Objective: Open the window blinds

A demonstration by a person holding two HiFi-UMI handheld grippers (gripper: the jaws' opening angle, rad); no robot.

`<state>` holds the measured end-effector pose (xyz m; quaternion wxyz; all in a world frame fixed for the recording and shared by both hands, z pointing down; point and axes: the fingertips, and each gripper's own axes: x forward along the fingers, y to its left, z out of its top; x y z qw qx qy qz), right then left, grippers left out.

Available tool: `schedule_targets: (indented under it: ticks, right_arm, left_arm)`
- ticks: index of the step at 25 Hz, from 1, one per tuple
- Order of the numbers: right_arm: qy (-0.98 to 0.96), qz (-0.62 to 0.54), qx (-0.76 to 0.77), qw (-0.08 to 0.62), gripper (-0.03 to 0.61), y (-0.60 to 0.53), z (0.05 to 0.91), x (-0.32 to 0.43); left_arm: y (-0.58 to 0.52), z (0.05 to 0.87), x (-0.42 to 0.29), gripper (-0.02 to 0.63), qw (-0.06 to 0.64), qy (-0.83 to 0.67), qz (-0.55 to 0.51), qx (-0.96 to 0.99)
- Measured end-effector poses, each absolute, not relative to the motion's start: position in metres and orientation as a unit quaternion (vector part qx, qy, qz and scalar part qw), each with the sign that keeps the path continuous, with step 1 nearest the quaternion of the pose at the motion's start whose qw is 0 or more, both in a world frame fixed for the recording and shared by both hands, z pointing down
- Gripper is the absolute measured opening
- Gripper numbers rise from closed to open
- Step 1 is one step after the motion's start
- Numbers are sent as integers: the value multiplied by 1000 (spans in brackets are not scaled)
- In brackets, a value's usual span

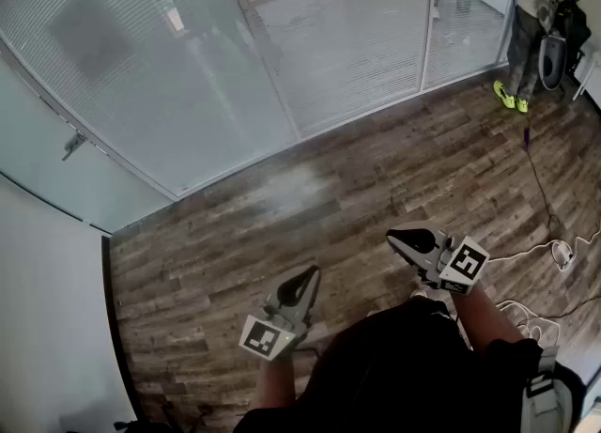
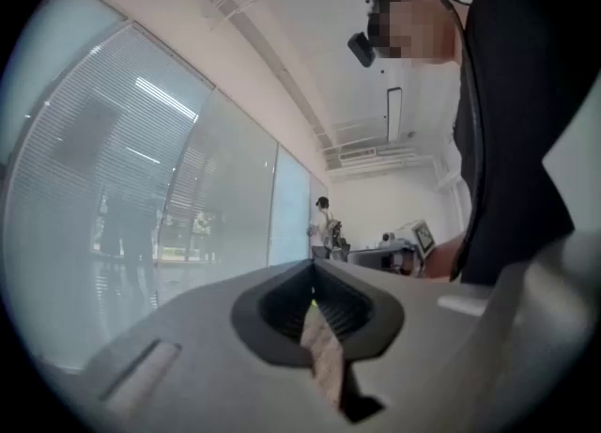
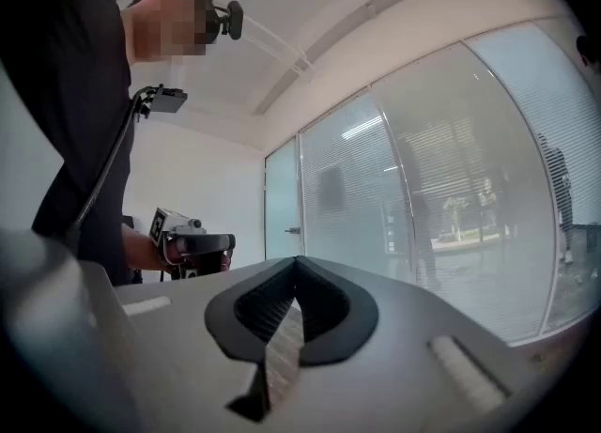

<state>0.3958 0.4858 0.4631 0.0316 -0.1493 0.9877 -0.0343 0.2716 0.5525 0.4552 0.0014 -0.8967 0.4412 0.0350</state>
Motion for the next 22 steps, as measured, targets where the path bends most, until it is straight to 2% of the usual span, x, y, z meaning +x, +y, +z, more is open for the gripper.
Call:
schedule_targets:
  ticks: [4, 22]
  right_arm:
    - [985, -38, -155, 69, 6, 482, 455, 403]
    - [983, -34, -153, 93, 6, 490, 447, 412]
  left_arm:
    - [552, 454, 275, 5, 3, 439, 37, -897]
    - [558, 457, 284, 5, 1, 433, 28, -901]
